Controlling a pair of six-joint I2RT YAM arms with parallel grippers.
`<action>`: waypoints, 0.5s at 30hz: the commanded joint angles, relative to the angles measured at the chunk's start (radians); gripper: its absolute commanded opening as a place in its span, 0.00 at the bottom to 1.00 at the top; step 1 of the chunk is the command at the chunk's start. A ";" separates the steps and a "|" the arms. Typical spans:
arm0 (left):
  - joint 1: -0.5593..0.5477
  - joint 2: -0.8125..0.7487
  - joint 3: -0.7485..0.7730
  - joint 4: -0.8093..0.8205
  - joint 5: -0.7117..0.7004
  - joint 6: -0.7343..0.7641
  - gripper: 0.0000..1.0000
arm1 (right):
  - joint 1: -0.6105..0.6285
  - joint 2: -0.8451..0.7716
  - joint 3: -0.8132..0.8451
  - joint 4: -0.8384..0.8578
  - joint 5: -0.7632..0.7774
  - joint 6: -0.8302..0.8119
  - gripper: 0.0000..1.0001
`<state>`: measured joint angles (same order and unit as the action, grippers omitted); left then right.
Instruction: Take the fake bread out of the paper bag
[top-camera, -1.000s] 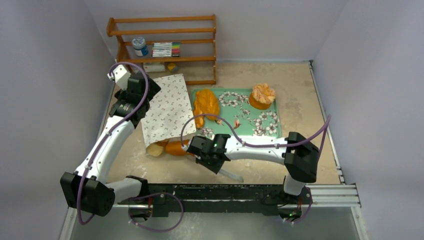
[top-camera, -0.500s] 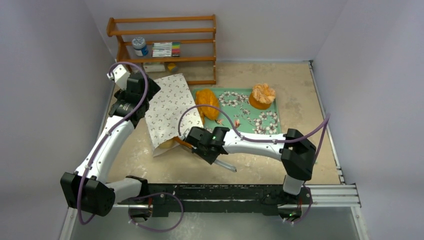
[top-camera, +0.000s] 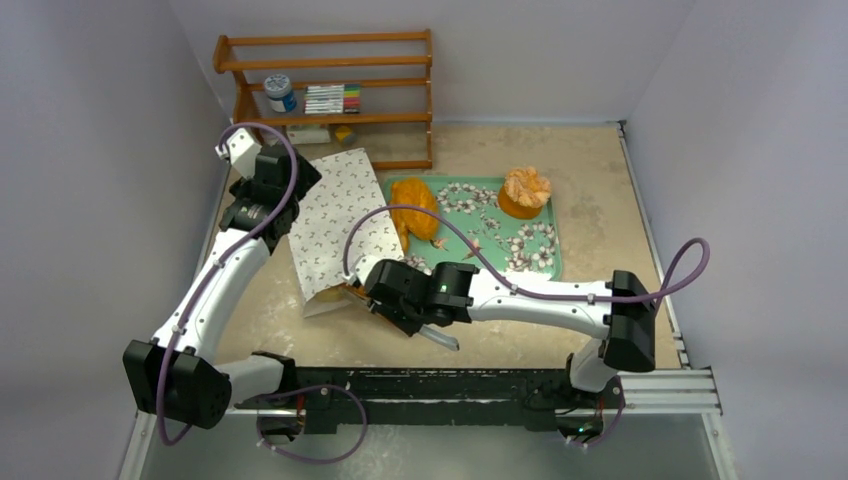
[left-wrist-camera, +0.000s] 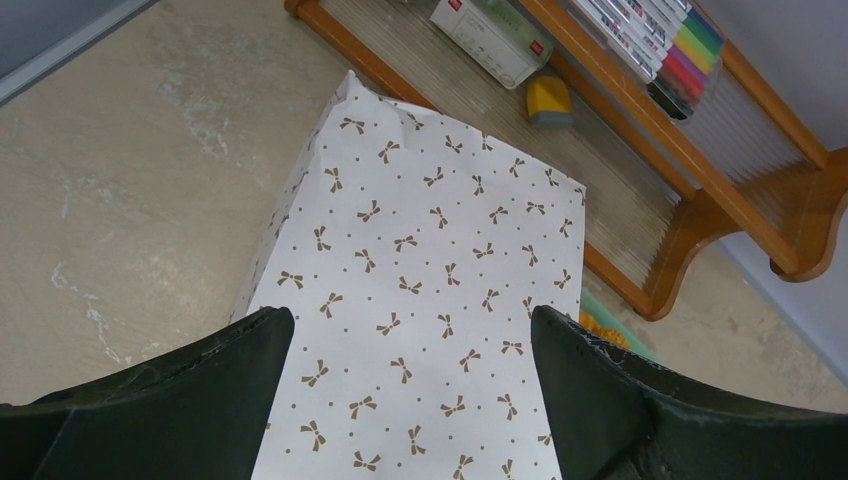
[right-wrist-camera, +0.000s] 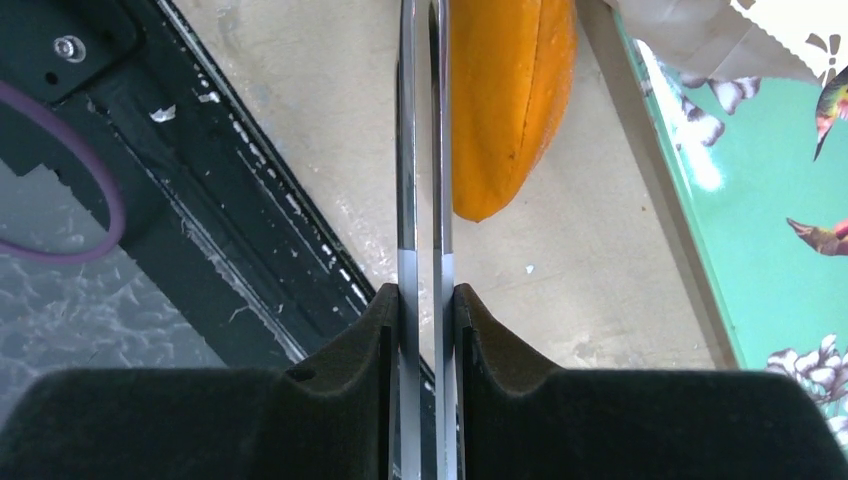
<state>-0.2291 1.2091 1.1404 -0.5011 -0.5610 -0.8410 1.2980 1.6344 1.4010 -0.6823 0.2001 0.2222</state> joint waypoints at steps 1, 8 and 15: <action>0.008 -0.006 0.012 0.036 -0.014 0.026 0.91 | 0.006 -0.048 0.014 -0.034 0.033 0.042 0.20; 0.010 -0.010 -0.004 0.039 -0.018 0.029 0.91 | 0.032 -0.111 0.001 -0.106 0.040 0.097 0.26; 0.010 -0.015 -0.018 0.044 -0.016 0.026 0.91 | 0.032 -0.188 -0.030 -0.156 0.025 0.140 0.28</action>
<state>-0.2291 1.2095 1.1309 -0.4942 -0.5617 -0.8265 1.3262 1.5074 1.3865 -0.8017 0.2180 0.3199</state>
